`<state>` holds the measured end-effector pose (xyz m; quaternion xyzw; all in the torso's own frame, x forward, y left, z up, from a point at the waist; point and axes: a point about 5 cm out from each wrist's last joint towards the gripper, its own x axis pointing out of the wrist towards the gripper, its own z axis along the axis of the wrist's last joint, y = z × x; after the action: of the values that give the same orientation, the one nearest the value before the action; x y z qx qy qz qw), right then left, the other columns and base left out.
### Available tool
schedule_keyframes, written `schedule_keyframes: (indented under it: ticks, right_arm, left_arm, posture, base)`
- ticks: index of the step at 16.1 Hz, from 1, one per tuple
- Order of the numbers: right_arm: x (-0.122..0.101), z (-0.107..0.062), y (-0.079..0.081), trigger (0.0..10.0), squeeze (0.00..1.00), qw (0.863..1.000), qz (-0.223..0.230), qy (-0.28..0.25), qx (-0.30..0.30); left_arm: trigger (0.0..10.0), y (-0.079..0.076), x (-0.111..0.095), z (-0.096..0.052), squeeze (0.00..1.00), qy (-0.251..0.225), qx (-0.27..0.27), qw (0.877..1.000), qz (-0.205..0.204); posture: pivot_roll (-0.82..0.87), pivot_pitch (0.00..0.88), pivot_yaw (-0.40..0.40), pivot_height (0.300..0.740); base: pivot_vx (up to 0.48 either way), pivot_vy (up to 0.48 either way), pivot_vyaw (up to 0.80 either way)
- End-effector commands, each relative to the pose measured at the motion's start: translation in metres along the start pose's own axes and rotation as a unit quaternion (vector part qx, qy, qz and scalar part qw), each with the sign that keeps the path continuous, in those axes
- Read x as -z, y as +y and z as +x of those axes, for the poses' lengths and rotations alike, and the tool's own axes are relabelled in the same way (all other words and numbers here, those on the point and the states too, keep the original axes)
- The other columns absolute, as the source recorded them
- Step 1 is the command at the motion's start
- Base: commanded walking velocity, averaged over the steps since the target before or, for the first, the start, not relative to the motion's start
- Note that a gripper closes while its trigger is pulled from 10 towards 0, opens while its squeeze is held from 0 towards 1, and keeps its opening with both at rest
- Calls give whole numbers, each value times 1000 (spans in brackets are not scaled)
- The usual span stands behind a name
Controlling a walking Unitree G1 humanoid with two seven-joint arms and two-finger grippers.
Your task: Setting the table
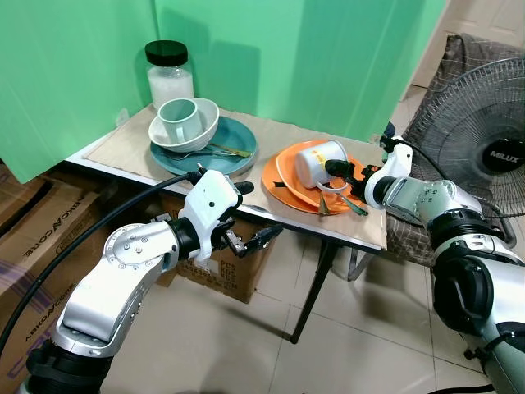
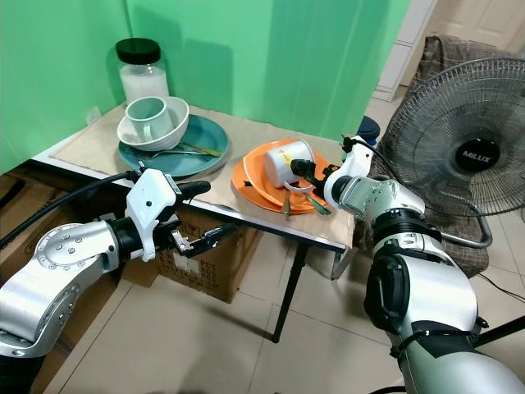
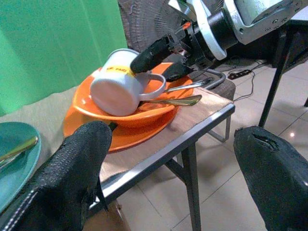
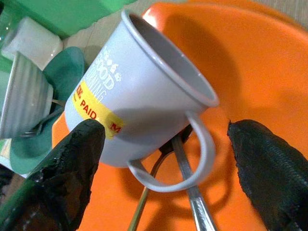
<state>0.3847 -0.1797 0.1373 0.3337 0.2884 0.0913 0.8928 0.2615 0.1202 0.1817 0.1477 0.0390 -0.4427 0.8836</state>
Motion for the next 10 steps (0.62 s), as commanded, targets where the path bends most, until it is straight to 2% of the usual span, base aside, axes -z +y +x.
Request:
schedule_keyframes:
  ticks: [1, 2, 3, 5, 6, 10]
  right_arm:
    - [-1, 0, 1, 9098, 0, 1000, 27, 3, 4]
    - [-1, 0, 1, 7804, 0, 999, 38, 2, 4]
    - [0, 0, 0, 3137, 0, 999, 54, 4, 4]
    - [1, -1, 1, 275, 0, 997, 72, 15, -1]
    - [2, -1, 1, 0, 0, 997, 78, 18, -2]
    - [-2, -2, 5, 0, 0, 995, 101, 15, -12]
  left_arm:
    - [10000, -4, -4, 1, 0, -4, 11, 1000, 5]
    - [10000, -4, -4, 1, 0, -4, 11, 1000, 5]
    - [10000, -4, -3, 1, 0, -4, 11, 1000, 4]
    - [10000, -4, -3, 0, 0, -3, 9, 1000, 3]
    - [10000, -4, -4, 0, 0, -4, 9, 1000, 3]
    - [10000, -3, -4, 0, 0, -4, 6, 1000, 5]
  posture:
    - [53, 0, -93, 740]
    - [53, 0, -93, 740]
    - [54, 0, -93, 740]
    - [55, 0, -93, 740]
    - [54, 0, -95, 740]
    - [55, 0, -96, 740]
  base:
    - [0, 0, 0]
    - [0, 0, 0]
    - [0, 0, 0]
    - [0, 0, 0]
    - [0, 0, 0]
    - [0, 0, 0]
